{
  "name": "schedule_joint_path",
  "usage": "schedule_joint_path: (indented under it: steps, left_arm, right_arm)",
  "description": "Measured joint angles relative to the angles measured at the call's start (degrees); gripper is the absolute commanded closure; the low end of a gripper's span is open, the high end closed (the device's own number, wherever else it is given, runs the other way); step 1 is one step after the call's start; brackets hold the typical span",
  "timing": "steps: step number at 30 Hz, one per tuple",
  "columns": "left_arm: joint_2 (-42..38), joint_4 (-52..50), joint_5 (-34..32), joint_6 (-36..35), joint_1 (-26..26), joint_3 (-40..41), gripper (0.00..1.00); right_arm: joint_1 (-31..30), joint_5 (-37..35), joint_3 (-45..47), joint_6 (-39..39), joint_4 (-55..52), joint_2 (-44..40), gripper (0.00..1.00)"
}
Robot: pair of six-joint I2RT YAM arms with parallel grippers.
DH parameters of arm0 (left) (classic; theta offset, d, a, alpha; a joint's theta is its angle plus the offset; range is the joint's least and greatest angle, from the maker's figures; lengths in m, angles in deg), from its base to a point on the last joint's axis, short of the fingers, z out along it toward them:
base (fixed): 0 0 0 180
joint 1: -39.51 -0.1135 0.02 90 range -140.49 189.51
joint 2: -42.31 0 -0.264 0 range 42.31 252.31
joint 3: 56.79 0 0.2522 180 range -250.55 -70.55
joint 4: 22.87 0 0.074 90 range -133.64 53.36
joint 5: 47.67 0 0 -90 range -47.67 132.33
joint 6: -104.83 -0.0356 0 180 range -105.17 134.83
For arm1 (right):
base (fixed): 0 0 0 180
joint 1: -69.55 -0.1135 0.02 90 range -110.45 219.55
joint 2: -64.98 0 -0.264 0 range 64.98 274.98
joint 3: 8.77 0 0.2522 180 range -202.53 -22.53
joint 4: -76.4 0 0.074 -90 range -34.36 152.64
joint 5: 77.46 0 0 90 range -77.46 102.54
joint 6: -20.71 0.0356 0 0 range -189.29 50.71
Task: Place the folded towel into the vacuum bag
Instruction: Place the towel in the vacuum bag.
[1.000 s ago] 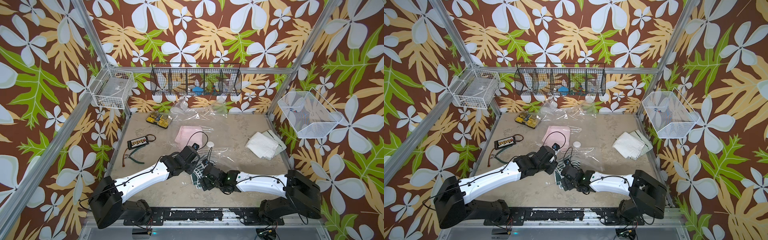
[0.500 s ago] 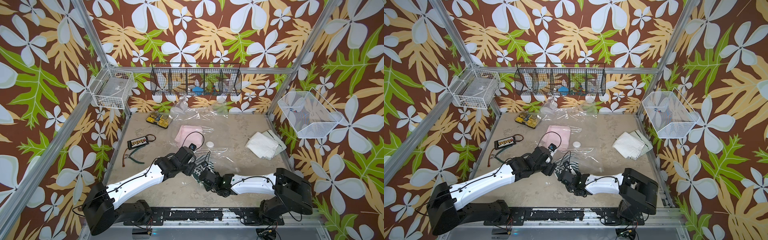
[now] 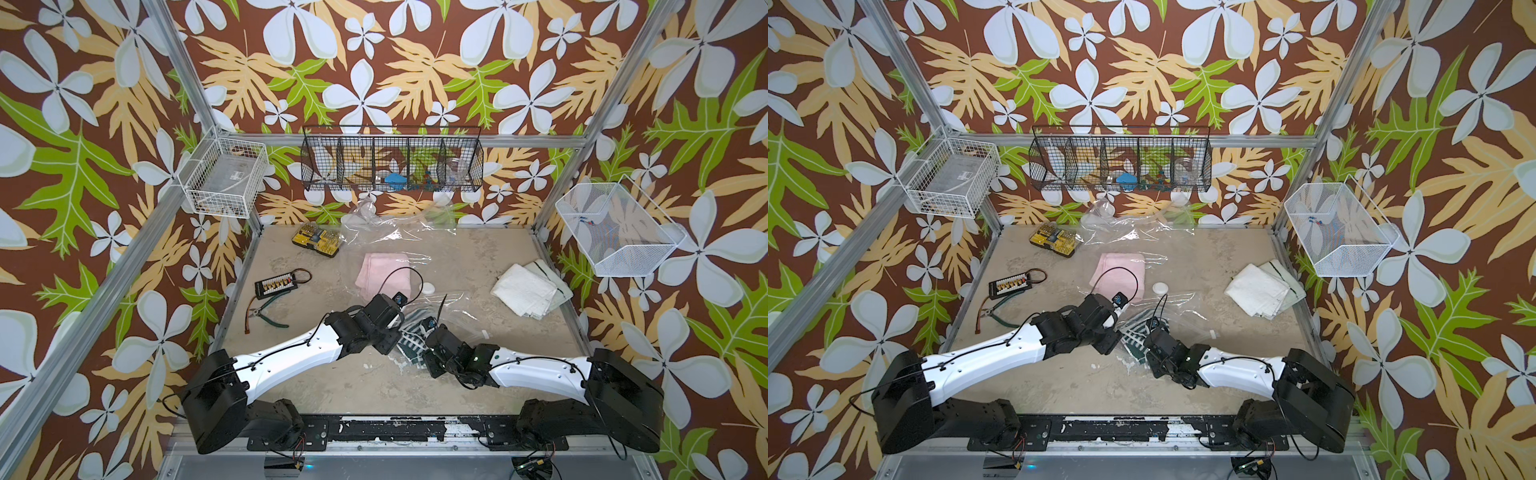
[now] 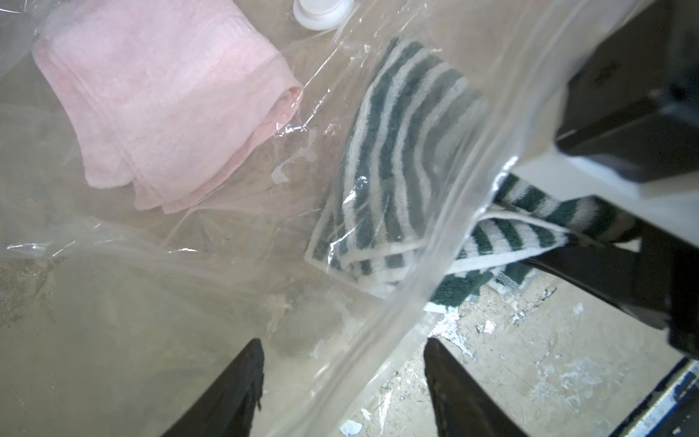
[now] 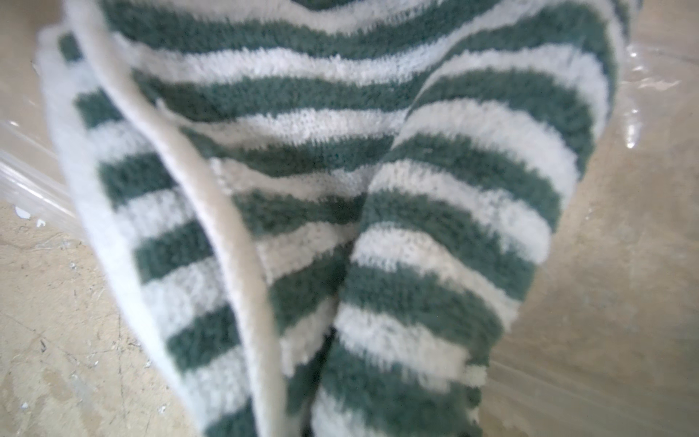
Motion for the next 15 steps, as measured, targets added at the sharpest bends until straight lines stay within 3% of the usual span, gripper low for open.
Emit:
schedule_joint_path:
  steps: [2, 5, 6, 15]
  left_arm:
    - [2.2, 0.4, -0.1, -0.9, 0.0, -0.9, 0.60]
    - [4.5, 0.7, 0.4, -1.9, 0.0, -3.0, 0.96]
    - [4.6, 0.9, 0.7, -2.3, 0.0, -3.6, 1.00]
    - [-0.4, 3.1, 7.0, -1.1, 5.3, -4.6, 1.00]
  right_arm:
    - [0.7, 0.5, 0.5, 0.0, -0.4, -1.1, 0.70]
    - [2.0, 1.5, 1.0, 0.0, -2.1, -3.7, 0.75]
    - [2.5, 1.7, 1.1, 0.0, -3.0, -4.8, 0.77]
    - [3.4, 5.4, -2.4, -1.6, -9.6, -9.0, 0.84]
